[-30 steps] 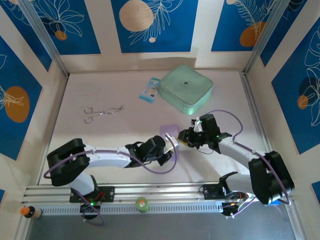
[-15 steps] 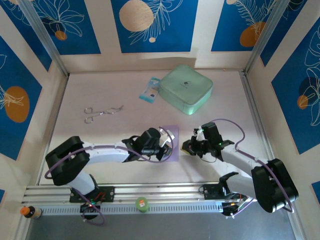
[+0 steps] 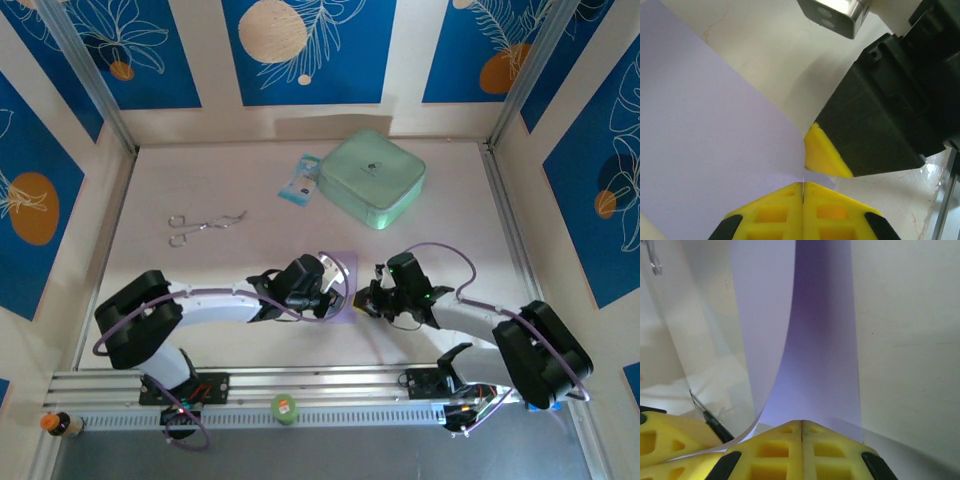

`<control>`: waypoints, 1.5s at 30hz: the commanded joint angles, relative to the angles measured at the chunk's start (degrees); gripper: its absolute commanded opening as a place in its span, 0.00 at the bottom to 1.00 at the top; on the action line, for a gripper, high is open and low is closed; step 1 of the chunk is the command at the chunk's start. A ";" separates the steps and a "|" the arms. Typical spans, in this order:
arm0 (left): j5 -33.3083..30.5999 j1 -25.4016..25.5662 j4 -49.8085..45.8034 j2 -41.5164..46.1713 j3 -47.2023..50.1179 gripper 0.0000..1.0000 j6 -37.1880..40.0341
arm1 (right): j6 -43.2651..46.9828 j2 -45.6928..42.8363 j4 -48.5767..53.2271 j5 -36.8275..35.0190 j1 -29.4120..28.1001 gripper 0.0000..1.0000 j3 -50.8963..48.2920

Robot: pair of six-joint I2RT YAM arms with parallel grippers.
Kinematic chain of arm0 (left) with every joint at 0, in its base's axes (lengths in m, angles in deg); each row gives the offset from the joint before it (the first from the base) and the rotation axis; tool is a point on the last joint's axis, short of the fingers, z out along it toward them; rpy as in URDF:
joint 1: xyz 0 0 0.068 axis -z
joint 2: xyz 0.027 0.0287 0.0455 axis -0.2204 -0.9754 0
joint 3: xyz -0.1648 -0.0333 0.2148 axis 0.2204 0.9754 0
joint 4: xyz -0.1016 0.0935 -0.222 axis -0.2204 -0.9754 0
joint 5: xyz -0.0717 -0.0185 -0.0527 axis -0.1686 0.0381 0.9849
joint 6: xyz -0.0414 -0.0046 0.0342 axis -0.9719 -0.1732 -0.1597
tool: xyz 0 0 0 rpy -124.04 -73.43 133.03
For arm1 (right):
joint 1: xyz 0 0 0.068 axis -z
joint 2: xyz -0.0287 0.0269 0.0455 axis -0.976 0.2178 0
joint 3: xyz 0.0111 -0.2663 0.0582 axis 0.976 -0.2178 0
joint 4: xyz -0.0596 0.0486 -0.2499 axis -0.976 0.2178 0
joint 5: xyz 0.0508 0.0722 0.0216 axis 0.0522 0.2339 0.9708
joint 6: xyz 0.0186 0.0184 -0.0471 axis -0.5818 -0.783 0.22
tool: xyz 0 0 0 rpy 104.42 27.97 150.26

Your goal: Fold a paper plane with a square sheet of paper (pick it up from the middle)

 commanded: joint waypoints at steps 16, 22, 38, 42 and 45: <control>1.08 -1.04 1.06 -0.69 -0.78 0.00 -2.00 | -1.74 6.47 -1.41 -6.20 -2.79 0.00 -0.68; 2.36 -2.79 0.54 -1.43 -0.72 0.00 -2.72 | -0.60 7.41 1.53 -8.34 -2.03 0.00 -0.38; 4.30 -6.01 1.03 -5.94 -2.87 0.00 -3.24 | 8.10 8.36 2.77 -1.27 4.41 0.00 1.06; 3.82 -6.48 1.33 -6.95 -3.47 0.00 -2.65 | 8.33 8.74 2.92 -0.87 4.59 0.00 1.58; 3.17 -7.02 1.23 -7.80 -3.92 0.00 -1.72 | 8.42 8.83 2.97 -0.65 4.81 0.00 1.57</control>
